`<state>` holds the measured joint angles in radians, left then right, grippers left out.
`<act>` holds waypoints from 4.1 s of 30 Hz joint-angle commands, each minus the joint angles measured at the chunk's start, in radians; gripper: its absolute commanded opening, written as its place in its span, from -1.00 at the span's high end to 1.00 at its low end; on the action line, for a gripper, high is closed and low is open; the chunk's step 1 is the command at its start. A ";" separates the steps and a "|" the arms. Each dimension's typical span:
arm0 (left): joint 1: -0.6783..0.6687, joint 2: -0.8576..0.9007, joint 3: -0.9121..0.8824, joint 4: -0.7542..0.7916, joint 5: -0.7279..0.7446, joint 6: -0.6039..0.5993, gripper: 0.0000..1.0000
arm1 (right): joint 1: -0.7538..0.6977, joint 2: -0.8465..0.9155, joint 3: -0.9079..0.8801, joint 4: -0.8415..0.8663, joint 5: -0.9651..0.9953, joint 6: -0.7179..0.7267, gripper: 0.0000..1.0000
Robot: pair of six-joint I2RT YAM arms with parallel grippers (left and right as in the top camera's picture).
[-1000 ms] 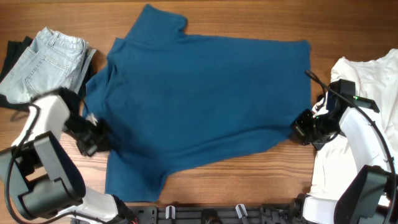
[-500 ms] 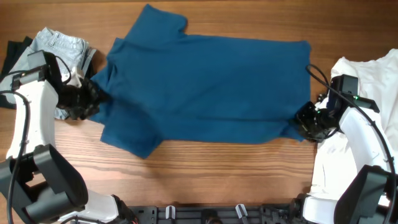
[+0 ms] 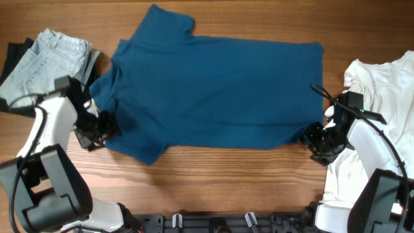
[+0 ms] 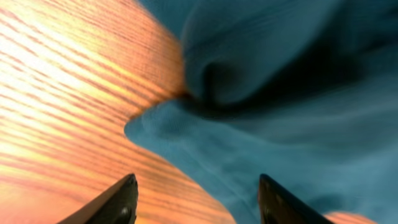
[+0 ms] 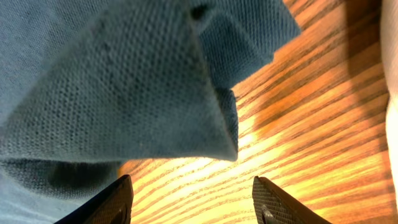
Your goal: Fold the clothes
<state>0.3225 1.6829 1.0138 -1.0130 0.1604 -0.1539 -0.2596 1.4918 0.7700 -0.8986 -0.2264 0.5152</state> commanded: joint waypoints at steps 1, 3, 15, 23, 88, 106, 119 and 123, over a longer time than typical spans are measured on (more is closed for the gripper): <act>-0.002 -0.007 -0.094 0.067 -0.011 -0.022 0.07 | 0.002 -0.009 -0.006 0.005 0.009 0.008 -0.25; -0.002 -0.007 -0.122 0.107 0.000 -0.040 0.30 | 0.002 -0.009 -0.006 0.004 0.008 0.008 -0.25; 0.042 -0.112 0.045 -0.039 0.135 -0.037 0.92 | 0.002 -0.009 -0.006 0.009 -0.010 0.008 -0.26; 0.039 -0.141 -0.036 0.027 0.006 -0.038 -0.05 | 0.002 -0.009 -0.006 0.016 -0.010 0.010 -0.27; 0.023 -0.296 -0.002 -0.039 -0.017 -0.117 0.92 | 0.002 -0.009 -0.005 0.074 -0.154 -0.173 -0.27; 0.023 -0.327 -0.002 -0.020 -0.017 -0.119 0.92 | -0.134 -0.010 0.077 -0.064 -0.025 -0.041 0.22; 0.023 -0.327 -0.002 -0.014 -0.016 -0.120 0.92 | -0.135 -0.011 -0.003 0.084 -0.004 -0.011 0.90; 0.023 -0.328 0.034 -0.050 -0.016 -0.120 0.92 | -0.134 -0.050 0.137 -0.077 -0.005 -0.133 0.92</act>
<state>0.3485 1.3724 0.9989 -1.0359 0.1326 -0.2611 -0.3920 1.4883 0.7975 -0.9100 -0.2543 0.4801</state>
